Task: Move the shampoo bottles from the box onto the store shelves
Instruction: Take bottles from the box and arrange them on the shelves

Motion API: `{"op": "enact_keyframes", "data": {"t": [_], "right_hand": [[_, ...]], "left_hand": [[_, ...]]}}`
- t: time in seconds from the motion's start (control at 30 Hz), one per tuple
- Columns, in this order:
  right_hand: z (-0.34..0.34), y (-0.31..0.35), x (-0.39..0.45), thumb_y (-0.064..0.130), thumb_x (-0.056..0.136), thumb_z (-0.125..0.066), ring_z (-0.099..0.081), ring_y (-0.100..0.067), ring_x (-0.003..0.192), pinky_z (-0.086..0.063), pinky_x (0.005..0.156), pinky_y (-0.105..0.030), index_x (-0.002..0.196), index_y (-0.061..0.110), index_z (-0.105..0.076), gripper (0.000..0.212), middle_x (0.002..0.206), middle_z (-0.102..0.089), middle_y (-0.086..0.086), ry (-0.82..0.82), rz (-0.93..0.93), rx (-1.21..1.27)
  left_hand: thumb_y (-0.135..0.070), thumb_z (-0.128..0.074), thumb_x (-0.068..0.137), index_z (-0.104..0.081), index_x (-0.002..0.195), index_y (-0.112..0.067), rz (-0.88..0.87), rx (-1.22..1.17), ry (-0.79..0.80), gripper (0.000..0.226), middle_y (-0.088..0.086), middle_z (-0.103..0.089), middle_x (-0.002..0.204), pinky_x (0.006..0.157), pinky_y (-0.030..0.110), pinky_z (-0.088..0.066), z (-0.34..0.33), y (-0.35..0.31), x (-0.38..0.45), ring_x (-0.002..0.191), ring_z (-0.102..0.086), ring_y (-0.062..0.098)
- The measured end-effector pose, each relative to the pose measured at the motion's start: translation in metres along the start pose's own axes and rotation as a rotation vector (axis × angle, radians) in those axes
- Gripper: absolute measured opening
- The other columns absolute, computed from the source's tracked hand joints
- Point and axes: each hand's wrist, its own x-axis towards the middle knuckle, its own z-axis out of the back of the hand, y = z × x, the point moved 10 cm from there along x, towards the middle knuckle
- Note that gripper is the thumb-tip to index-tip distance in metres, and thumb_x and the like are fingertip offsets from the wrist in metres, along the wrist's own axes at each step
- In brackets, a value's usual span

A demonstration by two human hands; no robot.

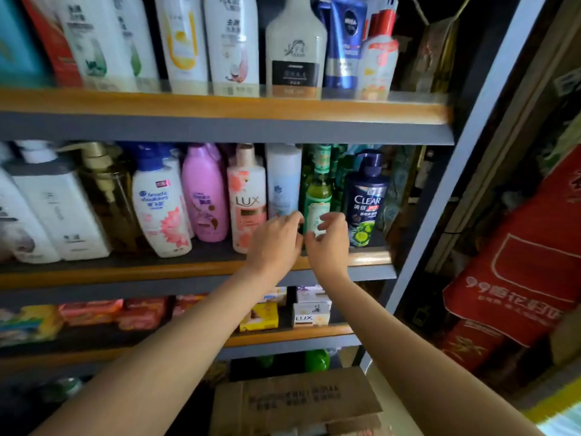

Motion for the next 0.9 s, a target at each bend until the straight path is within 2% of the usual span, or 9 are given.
{"op": "enact_keyframes", "data": {"t": [0.1,0.27,0.33,0.4,0.5,0.57,0.7,0.8,0.9], "right_hand": [[-0.05,0.036,-0.026,0.006,0.085,-0.057,-0.056,-0.028,0.092,-0.048,0.078,-0.042,0.106,0.006,-0.044,0.025,0.109,-0.052,-0.011,0.086,0.085,0.029],[-0.153,0.081,-0.108,0.004,0.082,-0.058,-0.054,-0.034,0.098,-0.039,0.077,-0.037,0.114,-0.003,-0.049,0.034,0.11,-0.056,-0.018,0.25,0.218,-0.038],[-0.207,0.09,-0.154,0.006,0.084,-0.057,-0.058,-0.036,0.097,-0.04,0.075,-0.036,0.111,-0.002,-0.051,0.029,0.106,-0.061,-0.019,0.417,0.226,-0.117],[-0.271,0.086,-0.214,0.011,0.088,-0.056,-0.06,-0.035,0.1,-0.041,0.074,-0.034,0.116,-0.001,-0.052,0.03,0.107,-0.064,-0.019,0.702,0.227,-0.276],[-0.351,0.063,-0.312,0.015,0.092,-0.054,-0.059,-0.032,0.098,-0.046,0.079,-0.036,0.111,0.005,-0.055,0.022,0.105,-0.062,-0.014,1.134,0.275,-0.49],[-0.384,0.046,-0.359,0.014,0.092,-0.052,-0.056,-0.028,0.091,-0.048,0.078,-0.038,0.099,0.013,-0.051,0.007,0.097,-0.055,-0.008,1.274,0.256,-0.541],[-0.432,0.002,-0.429,0.017,0.093,-0.05,-0.056,-0.029,0.1,-0.048,0.087,-0.039,0.104,0.009,-0.056,0.015,0.107,-0.059,-0.01,1.44,0.143,-0.605],[-0.46,-0.047,-0.472,0.015,0.09,-0.052,-0.056,-0.028,0.109,-0.043,0.089,-0.03,0.112,0.005,-0.059,0.025,0.117,-0.061,-0.013,1.501,0.099,-0.668],[-0.484,-0.123,-0.516,0.017,0.091,-0.055,-0.058,-0.024,0.106,-0.046,0.089,-0.032,0.109,0.006,-0.061,0.023,0.112,-0.062,-0.01,1.596,0.028,-0.737]], "left_hand": [[-0.011,-0.063,0.081,-0.064,0.099,-0.009,0.015,0.042,-0.014,0.019,0.011,-0.071,0.088,0.055,0.033,-0.046,0.035,0.041,-0.033,0.077,-0.067,0.033],[-0.008,-0.063,0.069,-0.063,0.081,-0.008,0.074,0.162,-0.033,0.012,0.011,-0.066,0.065,0.041,0.03,-0.042,0.094,0.135,-0.116,0.057,-0.063,0.034],[-0.01,-0.057,0.071,-0.062,0.083,-0.006,0.126,0.168,0.018,0.014,0.012,-0.065,0.068,0.044,0.033,-0.044,0.108,0.18,-0.164,0.063,-0.064,0.034],[-0.013,-0.05,0.084,-0.059,0.094,-0.006,0.251,0.165,0.182,0.014,0.011,-0.064,0.08,0.054,0.037,-0.044,0.11,0.234,-0.223,0.075,-0.063,0.033],[-0.02,-0.044,0.095,-0.055,0.108,-0.013,0.438,0.214,0.382,0.018,0.006,-0.063,0.089,0.057,0.035,-0.044,0.116,0.317,-0.317,0.081,-0.062,0.026],[-0.021,-0.043,0.096,-0.056,0.106,-0.015,0.564,0.201,0.408,0.018,0.005,-0.065,0.092,0.059,0.033,-0.045,0.13,0.365,-0.372,0.084,-0.063,0.024],[-0.02,-0.047,0.093,-0.059,0.104,-0.018,0.724,0.173,0.464,0.016,0.003,-0.067,0.096,0.07,0.033,-0.047,0.132,0.427,-0.459,0.09,-0.064,0.023],[-0.02,-0.044,0.094,-0.057,0.108,-0.017,0.729,0.124,0.555,0.019,0.003,-0.065,0.098,0.067,0.03,-0.043,0.099,0.438,-0.512,0.091,-0.063,0.022],[-0.022,-0.043,0.096,-0.054,0.114,-0.018,0.664,0.068,0.697,0.022,0.002,-0.063,0.102,0.07,0.027,-0.046,0.037,0.444,-0.563,0.092,-0.06,0.018]]}}
